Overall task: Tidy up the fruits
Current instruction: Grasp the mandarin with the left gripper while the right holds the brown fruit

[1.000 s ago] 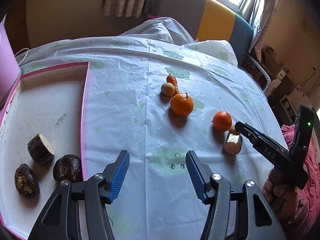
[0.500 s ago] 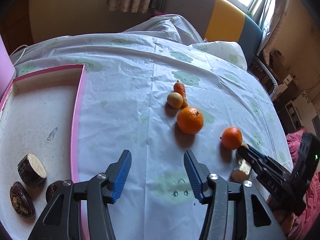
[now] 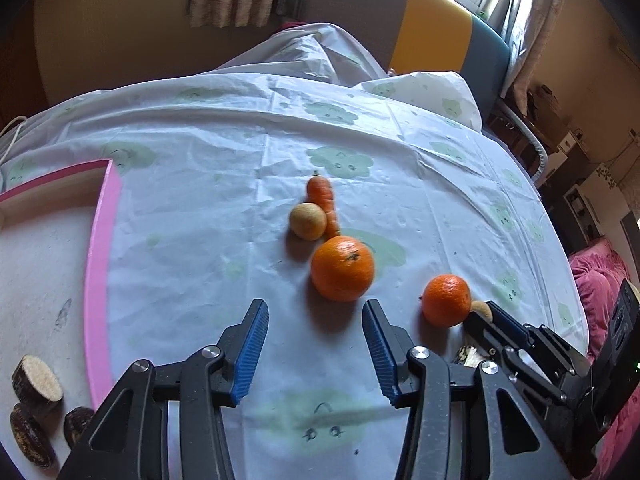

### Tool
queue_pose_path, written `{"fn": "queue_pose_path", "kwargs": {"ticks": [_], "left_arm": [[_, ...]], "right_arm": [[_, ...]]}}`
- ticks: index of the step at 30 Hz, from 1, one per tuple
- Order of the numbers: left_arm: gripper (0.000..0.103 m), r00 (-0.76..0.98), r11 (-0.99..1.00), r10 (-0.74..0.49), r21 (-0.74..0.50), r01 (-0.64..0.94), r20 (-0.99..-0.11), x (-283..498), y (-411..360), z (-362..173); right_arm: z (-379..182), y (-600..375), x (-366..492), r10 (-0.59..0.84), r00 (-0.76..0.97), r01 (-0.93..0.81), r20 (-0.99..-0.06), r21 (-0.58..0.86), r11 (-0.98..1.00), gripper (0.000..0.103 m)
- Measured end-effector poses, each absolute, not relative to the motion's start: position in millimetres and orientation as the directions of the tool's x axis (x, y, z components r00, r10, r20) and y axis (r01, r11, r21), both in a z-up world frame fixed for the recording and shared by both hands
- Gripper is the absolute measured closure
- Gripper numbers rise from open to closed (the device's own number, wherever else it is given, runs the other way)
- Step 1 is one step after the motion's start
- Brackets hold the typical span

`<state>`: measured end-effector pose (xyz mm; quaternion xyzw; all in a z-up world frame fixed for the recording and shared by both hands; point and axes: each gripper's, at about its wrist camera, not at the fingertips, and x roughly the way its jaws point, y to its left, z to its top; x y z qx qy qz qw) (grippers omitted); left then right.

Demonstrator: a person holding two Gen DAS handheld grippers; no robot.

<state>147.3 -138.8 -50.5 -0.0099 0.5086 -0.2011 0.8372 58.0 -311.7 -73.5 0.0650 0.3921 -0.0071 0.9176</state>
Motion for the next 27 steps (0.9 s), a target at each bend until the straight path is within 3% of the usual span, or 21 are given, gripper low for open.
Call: {"fn": "queue_pose_path", "kwargs": {"ticks": [14, 16, 27], "left_arm": [[0.053, 0.390, 0.920, -0.313, -0.174, 0.352, -0.866, 172.0, -171.5, -68.2], [0.062, 0.408, 0.919, -0.305, -0.153, 0.364, -0.861, 170.5, -173.1, -70.2], [0.062, 0.465, 0.914, -0.293, -0.102, 0.392, -0.835, 162.6, -175.7, -72.4]], "right_arm": [[-76.6, -315.8, 57.9, 0.056, 0.696, 0.071, -0.716, 0.147, 0.987, 0.079], [-77.0, -317.1, 57.5, 0.060, 0.698, 0.075, -0.714, 0.156, 0.985, 0.079], [-78.3, -319.4, 58.2, 0.044, 0.694, 0.094, -0.719, 0.152, 0.984, 0.079]]}}
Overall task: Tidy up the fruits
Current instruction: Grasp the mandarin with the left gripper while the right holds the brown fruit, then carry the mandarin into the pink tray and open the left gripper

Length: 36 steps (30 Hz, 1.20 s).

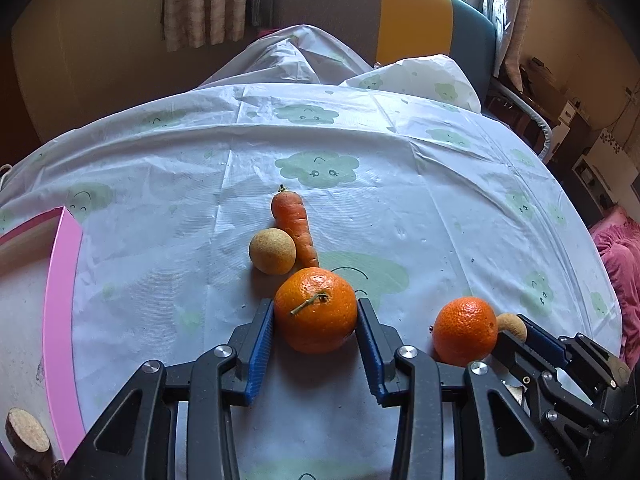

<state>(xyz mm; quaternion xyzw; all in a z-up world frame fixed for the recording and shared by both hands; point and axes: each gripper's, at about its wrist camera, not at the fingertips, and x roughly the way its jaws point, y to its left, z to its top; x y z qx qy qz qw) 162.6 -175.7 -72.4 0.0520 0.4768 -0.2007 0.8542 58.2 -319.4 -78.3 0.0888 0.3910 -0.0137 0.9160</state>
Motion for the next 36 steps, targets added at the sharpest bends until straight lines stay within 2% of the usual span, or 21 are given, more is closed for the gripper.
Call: {"fn": "queue_pose_path", "kwargs": {"ticks": [11, 23, 31, 36], "left_arm": [[0.064, 0.482, 0.924, -0.278, -0.095, 0.370, -0.831, 153.0, -167.4, -67.9], [0.064, 0.538, 0.931, -0.292, -0.108, 0.347, -0.791, 119.4, -138.1, -38.9], [0.064, 0.588, 0.947, -0.289, -0.136, 0.291, -0.755, 97.6, -87.9, -13.4], [0.064, 0.631, 0.972, -0.232, -0.148, 0.183, -0.741, 91.8, -26.2, -2.4]], "right_arm": [[-78.8, -322.1, 56.6, 0.005, 0.698, 0.131, -0.716, 0.134, 0.982, 0.079], [-80.3, -318.1, 57.8, -0.032, 0.692, 0.139, -0.722, 0.089, 0.986, 0.079], [-80.1, -316.9, 57.5, -0.044, 0.692, 0.140, -0.720, 0.074, 0.987, 0.079], [-79.7, -315.8, 57.1, -0.049, 0.692, 0.141, -0.720, 0.069, 0.988, 0.079]]}}
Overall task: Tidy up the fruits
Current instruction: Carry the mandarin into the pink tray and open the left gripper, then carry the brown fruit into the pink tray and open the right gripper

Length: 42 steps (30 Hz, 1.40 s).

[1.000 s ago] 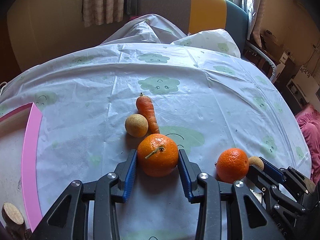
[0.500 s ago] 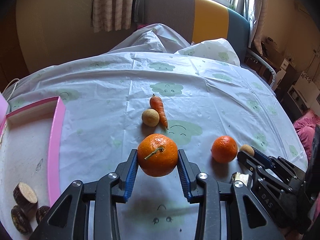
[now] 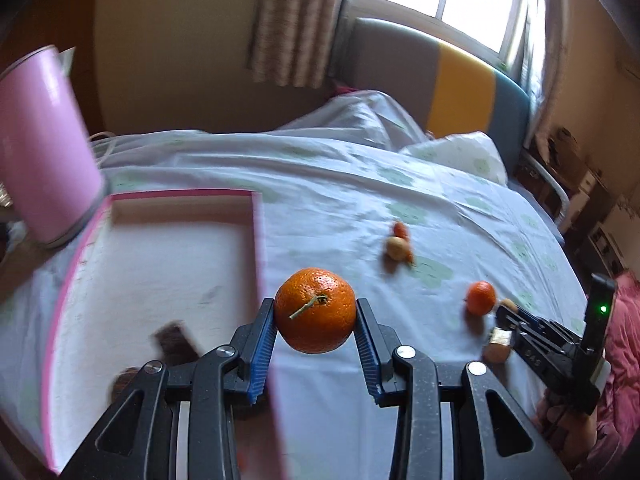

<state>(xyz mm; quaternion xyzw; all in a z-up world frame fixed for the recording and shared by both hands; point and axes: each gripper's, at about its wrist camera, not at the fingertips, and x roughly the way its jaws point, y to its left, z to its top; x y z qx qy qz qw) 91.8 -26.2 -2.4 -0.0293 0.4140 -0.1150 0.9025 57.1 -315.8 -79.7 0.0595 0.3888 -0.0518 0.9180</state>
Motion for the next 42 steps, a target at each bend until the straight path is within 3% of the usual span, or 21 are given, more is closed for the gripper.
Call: {"fn": "queue_pose_path", "kwargs": {"ticks": [8, 17, 32, 42], "left_arm": [[0.064, 0.653, 0.995, -0.063, -0.102, -0.023, -0.755, 103.9, 66.7, -15.8], [0.062, 0.589, 0.985, -0.035, -0.126, -0.115, -0.807, 110.9, 95.2, -48.4], [0.061, 0.646, 0.980, -0.008, -0.133, -0.145, -0.764, 70.1, 94.0, -28.3], [0.061, 0.658, 0.991, -0.002, -0.088, -0.097, -0.753, 46.6, 80.2, -24.8]], "right_arm": [[-79.1, -313.5, 57.0, -0.064, 0.690, 0.145, -0.721, 0.051, 0.988, 0.079], [-78.9, -311.6, 57.1, -0.080, 0.687, 0.148, -0.722, 0.032, 0.988, 0.079], [-75.1, -319.6, 52.6, -0.095, 0.693, 0.188, -0.715, 0.051, 0.981, 0.079], [-34.6, -301.2, 31.6, -0.095, 0.760, 0.145, -0.643, 0.026, 0.989, 0.079]]}}
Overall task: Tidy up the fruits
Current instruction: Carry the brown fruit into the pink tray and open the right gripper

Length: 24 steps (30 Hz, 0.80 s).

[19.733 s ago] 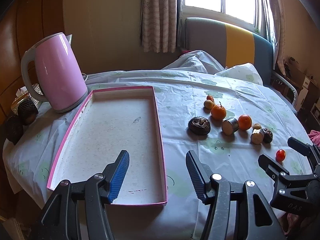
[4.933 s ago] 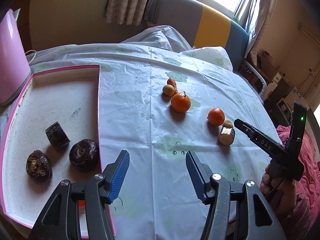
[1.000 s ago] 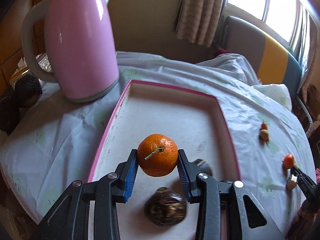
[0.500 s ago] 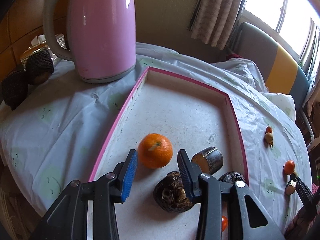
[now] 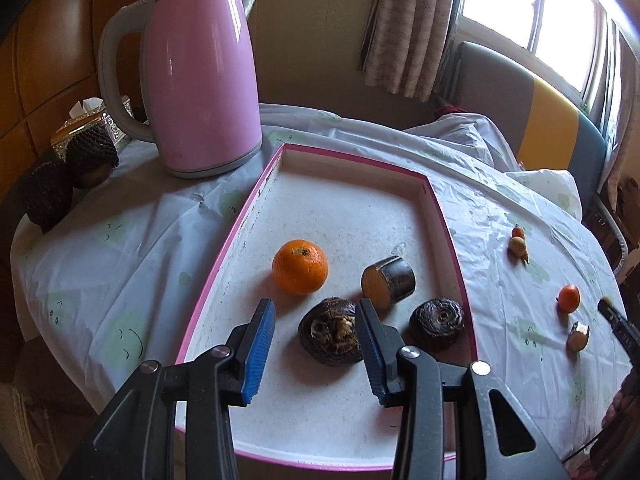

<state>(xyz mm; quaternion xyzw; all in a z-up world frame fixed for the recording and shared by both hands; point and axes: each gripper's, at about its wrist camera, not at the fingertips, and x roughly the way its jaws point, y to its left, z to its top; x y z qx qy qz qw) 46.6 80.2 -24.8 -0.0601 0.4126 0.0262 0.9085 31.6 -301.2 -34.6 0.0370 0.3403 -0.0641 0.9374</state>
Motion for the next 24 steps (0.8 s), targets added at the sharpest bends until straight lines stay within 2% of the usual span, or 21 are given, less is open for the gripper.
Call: {"fn": "queue_pose_path", "kwargs": {"ticks": [8, 16, 24], "left_arm": [[0.061, 0.660, 0.993, 0.001, -0.078, -0.090, -0.751, 38.4, 78.5, -25.0], [0.061, 0.657, 0.987, 0.001, -0.106, -0.122, -0.754, 33.7, 94.0, -26.8], [0.061, 0.654, 0.973, 0.016, -0.139, -0.184, -0.756, 30.4, 118.9, -31.2]], "right_arm": [[-18.1, -221.9, 31.0, 0.144, 0.759, -0.125, -0.635, 0.076, 0.989, 0.079], [-26.2, -127.2, 41.8, 0.404, 0.629, -0.387, -0.664, 0.184, 0.904, 0.079], [-39.3, -47.9, 52.9, 0.472, 0.526, -0.546, -0.707, 0.145, 0.825, 0.079]]}}
